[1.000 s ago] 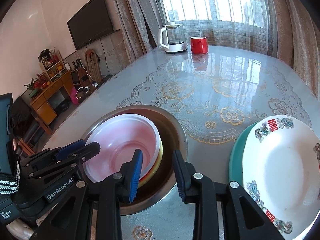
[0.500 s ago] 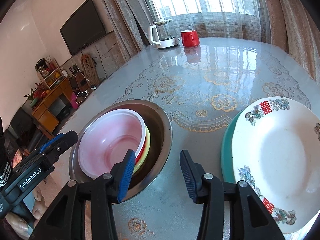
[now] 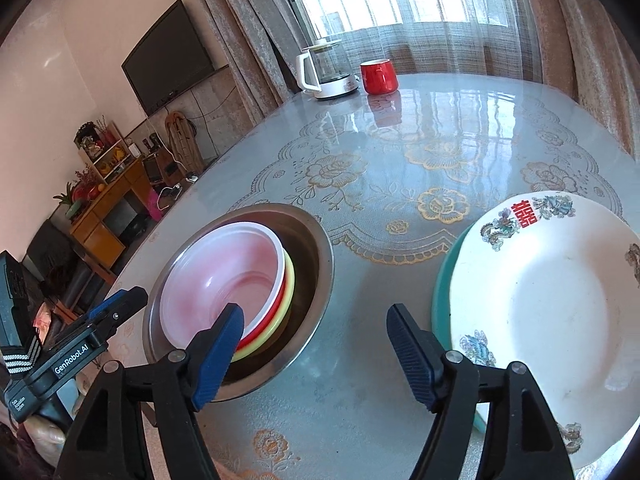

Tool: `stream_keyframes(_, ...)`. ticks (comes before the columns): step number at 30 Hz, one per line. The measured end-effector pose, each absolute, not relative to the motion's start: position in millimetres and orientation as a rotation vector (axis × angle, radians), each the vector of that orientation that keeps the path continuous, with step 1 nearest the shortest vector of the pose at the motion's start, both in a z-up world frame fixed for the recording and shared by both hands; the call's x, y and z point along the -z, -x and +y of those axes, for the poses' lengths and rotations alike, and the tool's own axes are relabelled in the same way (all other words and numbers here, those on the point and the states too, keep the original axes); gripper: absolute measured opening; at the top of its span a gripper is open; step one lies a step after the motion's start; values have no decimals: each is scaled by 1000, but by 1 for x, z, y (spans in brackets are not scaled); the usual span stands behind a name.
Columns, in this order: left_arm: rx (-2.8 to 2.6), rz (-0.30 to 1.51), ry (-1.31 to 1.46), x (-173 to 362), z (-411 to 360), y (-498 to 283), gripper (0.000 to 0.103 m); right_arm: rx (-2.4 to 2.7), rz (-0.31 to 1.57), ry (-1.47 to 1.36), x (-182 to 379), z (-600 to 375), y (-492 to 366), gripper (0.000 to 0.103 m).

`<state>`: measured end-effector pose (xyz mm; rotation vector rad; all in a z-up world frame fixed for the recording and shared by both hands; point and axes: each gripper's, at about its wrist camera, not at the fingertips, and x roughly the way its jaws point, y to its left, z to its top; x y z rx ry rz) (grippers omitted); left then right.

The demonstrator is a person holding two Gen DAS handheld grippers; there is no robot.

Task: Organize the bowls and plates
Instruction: 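Open the right gripper and withdraw it from the red bowl, then grasp the steel basin rim with the right gripper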

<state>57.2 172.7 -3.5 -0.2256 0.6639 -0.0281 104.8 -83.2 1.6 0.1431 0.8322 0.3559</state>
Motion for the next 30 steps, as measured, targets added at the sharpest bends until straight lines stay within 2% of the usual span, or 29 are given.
stream_keyframes(3,79,649,206,2,173,-53,60,-360,770,-176,-14,-93,-100,75)
stream_keyframes(9,124,666,256,0,179,-50,78,-375,639,-219,-32,-103,-88,82)
stream_keyframes(12,85,671,270,0,185,-52,79,-395,602,-199,-31,-101,-85,84)
stream_keyframes(21,87,749,337,15,199,-55,79,-438,815,-217,-8,-102,-101,84)
stream_keyframes(28,127,742,376,16,207,-56,81,-448,832,-250,-7,-110,-103,84)
stream_keyframes(30,142,748,384,16,207,-56,81,-447,841,-239,-6,-109,-105,70)
